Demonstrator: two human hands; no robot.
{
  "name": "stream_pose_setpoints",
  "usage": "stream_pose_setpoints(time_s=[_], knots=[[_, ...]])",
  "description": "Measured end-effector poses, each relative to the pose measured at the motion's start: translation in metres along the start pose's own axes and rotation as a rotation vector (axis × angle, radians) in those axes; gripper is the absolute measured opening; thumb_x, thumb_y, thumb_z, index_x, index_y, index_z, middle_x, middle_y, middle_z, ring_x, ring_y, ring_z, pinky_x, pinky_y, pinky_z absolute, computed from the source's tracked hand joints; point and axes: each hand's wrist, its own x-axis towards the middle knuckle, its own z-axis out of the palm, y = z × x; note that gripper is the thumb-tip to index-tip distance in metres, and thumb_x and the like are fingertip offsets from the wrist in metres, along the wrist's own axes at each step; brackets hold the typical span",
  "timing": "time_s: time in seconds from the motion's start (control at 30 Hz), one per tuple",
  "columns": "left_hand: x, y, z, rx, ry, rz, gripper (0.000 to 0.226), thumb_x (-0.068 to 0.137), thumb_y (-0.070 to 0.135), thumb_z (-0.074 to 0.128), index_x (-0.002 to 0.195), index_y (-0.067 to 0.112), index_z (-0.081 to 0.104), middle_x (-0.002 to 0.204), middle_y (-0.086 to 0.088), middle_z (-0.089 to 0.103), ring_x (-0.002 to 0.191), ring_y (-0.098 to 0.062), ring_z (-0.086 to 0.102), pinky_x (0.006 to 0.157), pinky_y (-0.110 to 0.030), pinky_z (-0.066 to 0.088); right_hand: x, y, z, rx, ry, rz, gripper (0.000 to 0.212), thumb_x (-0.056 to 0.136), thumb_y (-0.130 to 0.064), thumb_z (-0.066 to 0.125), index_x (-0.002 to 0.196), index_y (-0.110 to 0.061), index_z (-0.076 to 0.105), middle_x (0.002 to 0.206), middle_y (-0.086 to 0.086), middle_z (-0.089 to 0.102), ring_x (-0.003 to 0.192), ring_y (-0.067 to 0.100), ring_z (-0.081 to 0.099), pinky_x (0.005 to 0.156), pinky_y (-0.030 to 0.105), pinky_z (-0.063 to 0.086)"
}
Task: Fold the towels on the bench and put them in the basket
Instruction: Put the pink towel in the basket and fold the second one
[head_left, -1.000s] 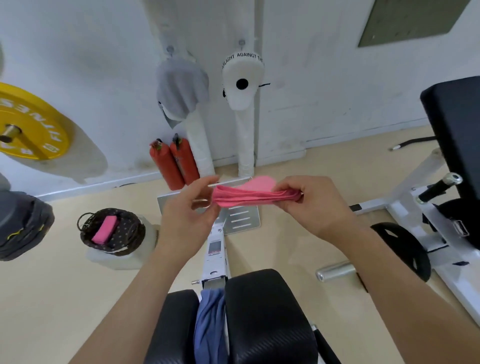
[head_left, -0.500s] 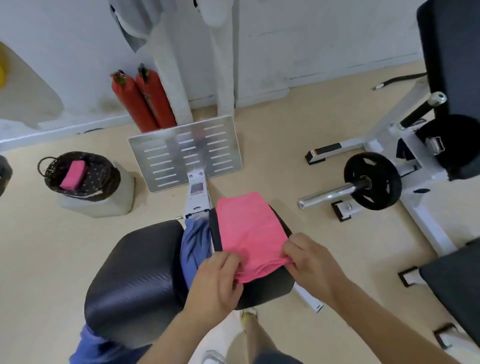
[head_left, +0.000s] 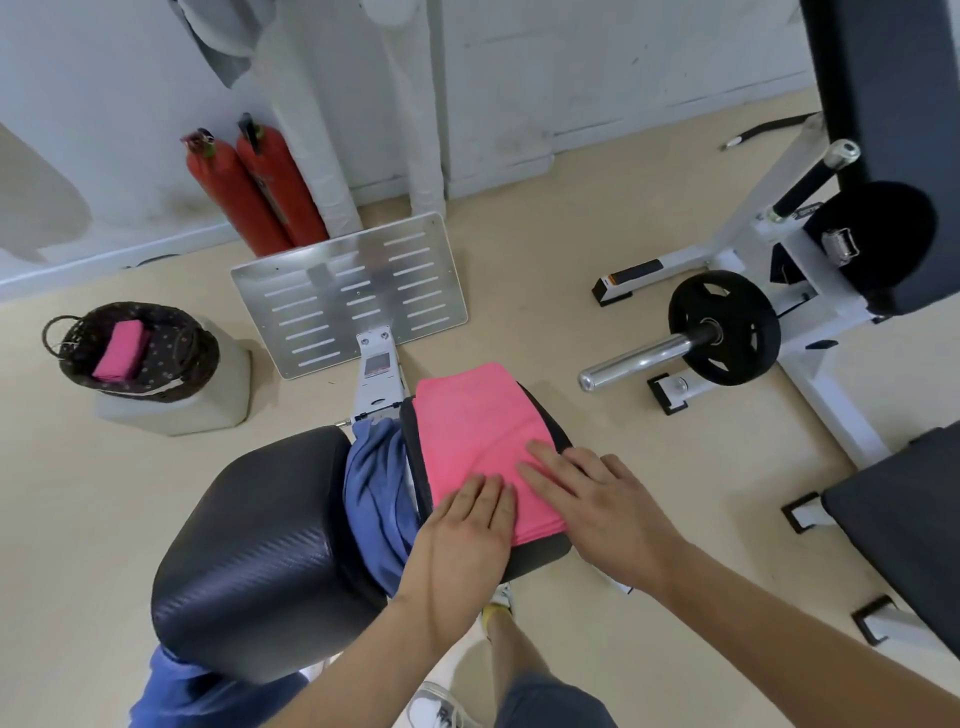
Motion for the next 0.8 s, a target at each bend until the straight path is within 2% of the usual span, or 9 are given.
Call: stream_pose_setpoints(time_s=[0.1, 0.2, 0.37, 0.43, 0.5, 0.57, 0.63, 0.7, 0.8], knots=[[-0.003, 0.005, 0.002, 0.009, -0.001, -0.003, 0.048, 0.078, 0.011, 0.035, 0.108, 0.008, 0.071, 0.109, -0.009, 0.071, 0.100, -0.026, 0.069, 0.076, -0.039, 0.059, -0.006, 0.001, 0.005, -0.023, -0.073, -0.057, 0.062, 0.080, -0.017, 0.035, 0.141, -0.016, 0.044, 0.151, 0.001, 0.039, 0.139, 0.020, 0.036, 0.102, 0.037, 0.032], [-0.005, 0.010, 0.000, 0.006, 0.002, 0.024, 0.047, 0.074, 0.011, 0.036, 0.101, 0.010, 0.074, 0.101, -0.007, 0.073, 0.091, -0.023, 0.071, 0.072, -0.033, 0.060, -0.010, 0.001, 0.005, 0.003, -0.125, -0.092, 0.063, 0.078, -0.017, 0.033, 0.139, -0.016, 0.049, 0.147, 0.000, 0.046, 0.137, 0.015, 0.040, 0.108, 0.035, 0.031], [-0.008, 0.014, -0.012, -0.129, -0.122, 0.007, 0.046, 0.050, 0.003, 0.061, 0.092, 0.018, 0.073, 0.084, 0.003, 0.072, 0.065, -0.015, 0.068, 0.052, -0.022, 0.054, -0.017, 0.005, -0.003, 0.090, -0.140, -0.124, 0.059, 0.073, -0.022, 0.036, 0.125, -0.023, 0.064, 0.134, -0.007, 0.059, 0.125, 0.009, 0.054, 0.099, 0.028, 0.047], [-0.008, 0.013, -0.021, -0.283, -0.218, -0.033, 0.036, 0.068, 0.001, 0.053, 0.099, 0.015, 0.065, 0.084, 0.002, 0.064, 0.064, -0.014, 0.052, 0.059, -0.025, 0.047, -0.018, 0.006, -0.005, 0.145, -0.176, -0.099, 0.053, 0.071, -0.023, 0.038, 0.113, -0.029, 0.069, 0.121, -0.012, 0.066, 0.114, 0.007, 0.060, 0.091, 0.026, 0.052], [-0.005, 0.011, -0.027, -0.453, -0.342, -0.019, 0.015, 0.092, 0.007, 0.045, 0.096, 0.012, 0.059, 0.077, 0.007, 0.054, 0.066, -0.008, 0.036, 0.060, -0.016, 0.030, -0.016, 0.007, -0.014, 0.332, -0.298, -0.007, 0.043, 0.074, -0.019, 0.037, 0.102, -0.030, 0.069, 0.098, -0.011, 0.070, 0.093, 0.012, 0.064, 0.078, 0.025, 0.051], [-0.002, 0.008, -0.034, -0.672, -0.470, -0.071, 0.024, 0.097, 0.012, 0.045, 0.074, 0.016, 0.048, 0.062, 0.009, 0.040, 0.057, -0.008, 0.034, 0.056, -0.016, 0.027, -0.011, 0.009, -0.029, 0.595, -0.486, 0.147, 0.037, 0.080, -0.015, 0.041, 0.099, -0.025, 0.071, 0.084, -0.004, 0.068, 0.081, 0.016, 0.061, 0.073, 0.028, 0.047], [-0.001, -0.002, -0.038, -0.864, -0.526, -0.188, 0.034, 0.096, 0.014, 0.049, 0.064, 0.020, 0.041, 0.058, 0.009, 0.036, 0.050, -0.004, 0.033, 0.055, -0.021, 0.030, -0.002, 0.018, -0.039, 0.853, -0.517, 0.213, 0.022, 0.082, -0.010, 0.051, 0.089, -0.013, 0.072, 0.074, 0.003, 0.064, 0.070, 0.012, 0.058, 0.070, 0.029, 0.047], [0.001, -0.013, -0.045, -1.005, -0.473, -0.309, 0.026, 0.094, 0.022, 0.057, 0.069, 0.020, 0.053, 0.063, 0.009, 0.046, 0.054, -0.002, 0.040, 0.059, -0.022, 0.035, 0.007, 0.025, -0.052, 1.095, -0.475, 0.245, 0.010, 0.086, -0.010, 0.062, 0.088, -0.002, 0.069, 0.073, 0.004, 0.065, 0.069, 0.010, 0.059, 0.069, 0.028, 0.048], [0.012, -0.032, -0.063, -1.216, -0.257, -0.517, 0.014, 0.090, 0.028, 0.064, 0.086, 0.016, 0.069, 0.078, 0.009, 0.064, 0.067, -0.005, 0.058, 0.064, -0.019, 0.048, 0.029, 0.029, -0.062, 1.310, -0.317, 0.434, 0.014, 0.090, -0.017, 0.064, 0.100, -0.009, 0.070, 0.095, 0.003, 0.075, 0.091, 0.015, 0.070, 0.087, 0.030, 0.055]])
